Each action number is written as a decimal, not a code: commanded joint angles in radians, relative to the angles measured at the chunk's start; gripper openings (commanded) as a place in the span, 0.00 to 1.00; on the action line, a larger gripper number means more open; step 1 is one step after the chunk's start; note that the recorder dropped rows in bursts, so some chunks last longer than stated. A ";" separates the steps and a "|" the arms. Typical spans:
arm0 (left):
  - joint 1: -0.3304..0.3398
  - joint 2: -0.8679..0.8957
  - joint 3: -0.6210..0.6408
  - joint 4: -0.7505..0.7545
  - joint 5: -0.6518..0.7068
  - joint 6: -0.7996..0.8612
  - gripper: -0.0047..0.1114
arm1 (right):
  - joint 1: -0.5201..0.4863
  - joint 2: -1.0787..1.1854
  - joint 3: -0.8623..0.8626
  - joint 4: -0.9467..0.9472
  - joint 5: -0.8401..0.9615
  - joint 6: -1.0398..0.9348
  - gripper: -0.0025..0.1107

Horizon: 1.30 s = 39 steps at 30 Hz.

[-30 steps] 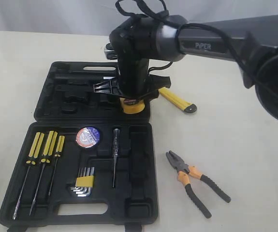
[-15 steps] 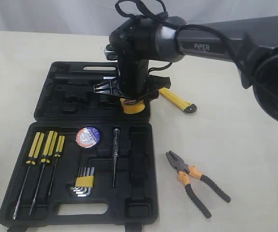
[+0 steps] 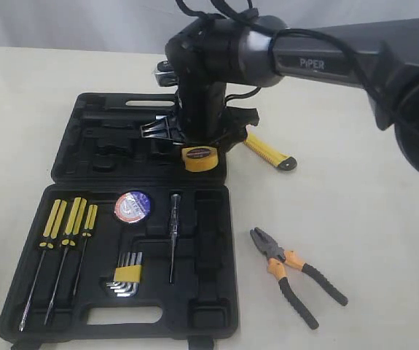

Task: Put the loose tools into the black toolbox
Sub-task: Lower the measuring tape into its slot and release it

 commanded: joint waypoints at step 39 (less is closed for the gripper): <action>-0.006 0.004 -0.005 -0.003 0.001 0.000 0.04 | -0.003 -0.008 -0.003 0.028 -0.010 -0.277 0.02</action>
